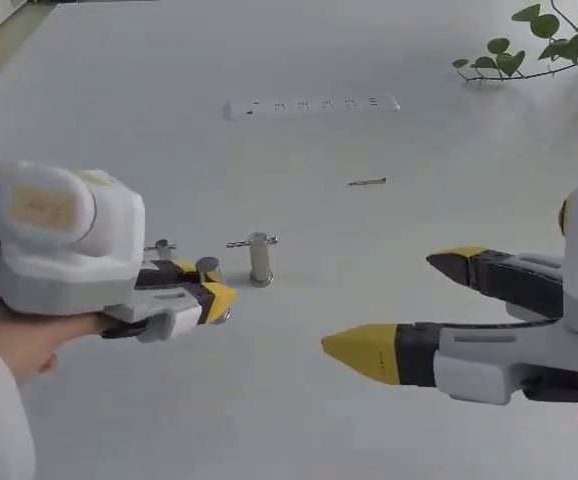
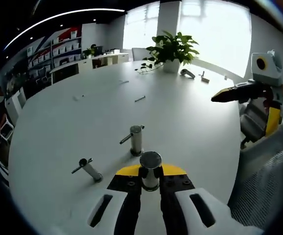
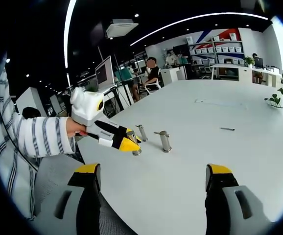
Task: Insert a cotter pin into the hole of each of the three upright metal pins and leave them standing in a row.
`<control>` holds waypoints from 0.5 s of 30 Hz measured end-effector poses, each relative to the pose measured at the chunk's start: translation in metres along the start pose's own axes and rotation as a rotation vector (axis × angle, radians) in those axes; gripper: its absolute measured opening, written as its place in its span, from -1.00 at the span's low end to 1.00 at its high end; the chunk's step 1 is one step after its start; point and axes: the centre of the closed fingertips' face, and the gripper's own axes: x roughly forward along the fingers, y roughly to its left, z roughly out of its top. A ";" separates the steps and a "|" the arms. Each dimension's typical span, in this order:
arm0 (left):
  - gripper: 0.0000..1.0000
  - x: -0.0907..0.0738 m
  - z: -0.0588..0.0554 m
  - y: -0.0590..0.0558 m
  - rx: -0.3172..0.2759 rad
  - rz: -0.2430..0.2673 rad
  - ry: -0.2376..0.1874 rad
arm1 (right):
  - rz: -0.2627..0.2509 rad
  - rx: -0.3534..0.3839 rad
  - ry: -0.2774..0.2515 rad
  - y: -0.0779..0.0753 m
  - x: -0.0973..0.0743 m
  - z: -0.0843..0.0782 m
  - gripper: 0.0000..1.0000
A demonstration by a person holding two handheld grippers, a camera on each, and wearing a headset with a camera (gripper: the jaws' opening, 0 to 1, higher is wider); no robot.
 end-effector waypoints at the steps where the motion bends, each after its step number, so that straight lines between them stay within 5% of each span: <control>1: -0.81 0.003 -0.001 -0.001 0.009 0.001 0.005 | 0.002 0.001 -0.001 0.000 0.000 0.000 0.74; 15: -0.81 0.025 -0.009 -0.018 0.015 0.012 0.009 | 0.009 -0.004 0.018 0.001 0.000 -0.006 0.74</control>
